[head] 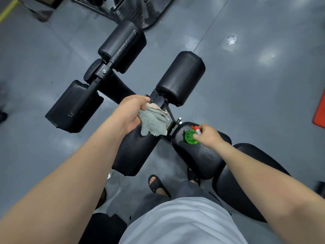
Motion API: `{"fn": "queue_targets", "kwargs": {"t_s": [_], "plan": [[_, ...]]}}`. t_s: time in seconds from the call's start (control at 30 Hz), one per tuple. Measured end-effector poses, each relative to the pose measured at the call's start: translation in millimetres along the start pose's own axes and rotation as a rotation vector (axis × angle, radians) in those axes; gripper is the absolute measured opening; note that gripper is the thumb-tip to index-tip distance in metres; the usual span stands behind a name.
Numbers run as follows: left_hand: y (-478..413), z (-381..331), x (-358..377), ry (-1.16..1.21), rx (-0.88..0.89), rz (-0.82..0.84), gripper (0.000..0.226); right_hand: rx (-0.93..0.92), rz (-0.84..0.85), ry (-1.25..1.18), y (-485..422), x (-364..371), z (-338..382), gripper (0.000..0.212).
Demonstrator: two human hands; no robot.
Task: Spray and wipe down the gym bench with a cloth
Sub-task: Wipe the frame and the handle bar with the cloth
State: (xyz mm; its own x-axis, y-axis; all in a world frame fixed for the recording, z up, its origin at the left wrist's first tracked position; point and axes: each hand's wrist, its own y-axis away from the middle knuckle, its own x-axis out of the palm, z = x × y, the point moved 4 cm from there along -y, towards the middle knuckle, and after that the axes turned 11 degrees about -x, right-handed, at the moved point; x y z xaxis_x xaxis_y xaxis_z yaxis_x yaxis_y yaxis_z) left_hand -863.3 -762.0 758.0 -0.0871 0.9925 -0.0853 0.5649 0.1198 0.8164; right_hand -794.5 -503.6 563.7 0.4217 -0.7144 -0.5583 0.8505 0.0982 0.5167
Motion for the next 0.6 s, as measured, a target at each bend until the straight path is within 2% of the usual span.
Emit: {"fn": "queue_targets", "kwargs": {"t_s": [0.13,0.3,0.43,0.6], "plan": [[1,3,3,0.009,0.008,0.027,0.041,-0.018,-0.038,-0.058,-2,-6,5,0.034],[2,6,0,0.02,0.0,0.069,0.044,-0.018,-0.072,-0.112,1,-14,14,0.029],[6,4,-4,-0.005,0.024,0.134,0.045,-0.204,-0.233,-0.214,-1,-32,68,0.002],[10,1,-11,0.009,0.055,0.177,0.044,-0.562,-0.035,-0.466,20,-45,158,0.014]]}}
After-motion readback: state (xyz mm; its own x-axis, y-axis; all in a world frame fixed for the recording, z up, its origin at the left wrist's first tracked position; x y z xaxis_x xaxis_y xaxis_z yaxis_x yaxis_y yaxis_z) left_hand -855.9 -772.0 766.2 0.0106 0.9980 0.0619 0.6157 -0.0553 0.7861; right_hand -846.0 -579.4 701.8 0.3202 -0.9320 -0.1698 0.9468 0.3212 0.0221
